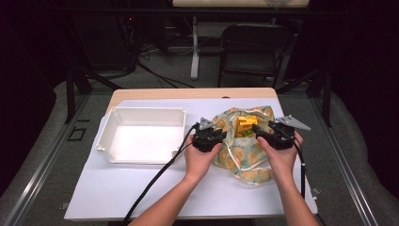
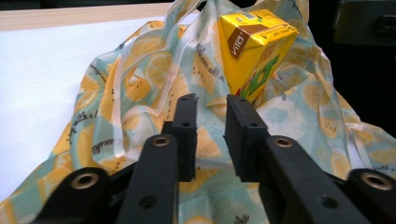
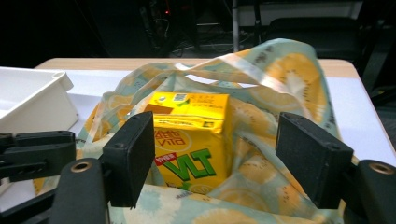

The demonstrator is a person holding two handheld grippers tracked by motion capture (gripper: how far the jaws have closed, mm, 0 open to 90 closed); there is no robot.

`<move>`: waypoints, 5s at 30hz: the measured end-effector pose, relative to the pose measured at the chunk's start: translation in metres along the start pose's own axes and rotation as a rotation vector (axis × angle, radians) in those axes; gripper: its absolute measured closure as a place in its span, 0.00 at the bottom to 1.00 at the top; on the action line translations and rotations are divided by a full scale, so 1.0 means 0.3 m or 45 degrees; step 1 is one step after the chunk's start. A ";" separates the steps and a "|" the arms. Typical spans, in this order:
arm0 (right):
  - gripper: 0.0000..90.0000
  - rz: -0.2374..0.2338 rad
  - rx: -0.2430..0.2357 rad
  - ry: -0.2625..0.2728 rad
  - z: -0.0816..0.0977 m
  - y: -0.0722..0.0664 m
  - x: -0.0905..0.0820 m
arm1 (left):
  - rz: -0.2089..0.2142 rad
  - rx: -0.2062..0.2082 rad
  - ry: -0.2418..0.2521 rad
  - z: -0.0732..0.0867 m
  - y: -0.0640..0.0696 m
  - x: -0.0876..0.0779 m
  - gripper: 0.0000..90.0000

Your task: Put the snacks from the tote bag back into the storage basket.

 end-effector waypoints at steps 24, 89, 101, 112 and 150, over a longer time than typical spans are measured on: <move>0.15 0.108 0.055 -0.075 0.066 -0.049 0.190 | -0.041 0.017 -0.010 0.063 -0.042 -0.063 0.73; 0.33 -0.068 -0.050 0.091 -0.090 -0.181 -0.057 | 0.180 0.181 0.147 0.004 0.073 -0.157 0.39; 0.33 -0.122 -0.065 0.105 -0.108 -0.246 -0.104 | 0.209 0.237 0.154 -0.003 0.094 -0.166 0.36; 0.33 -0.177 -0.086 0.085 -0.100 -0.327 -0.105 | 0.236 0.278 0.176 -0.020 0.118 -0.171 0.32; 0.33 -0.332 -0.140 0.025 -0.068 -0.490 -0.109 | 0.245 0.297 0.223 -0.032 0.118 -0.190 0.50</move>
Point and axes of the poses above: each handheld gripper's, and its own axes: x roughly forward along the jaws, z roughly out of its underside, y roughly to its right, the point moved 8 cm from there along x, roughly forward along the jaws, and after that the axes turned 2 degrees about -z, right-handed, at the moved point
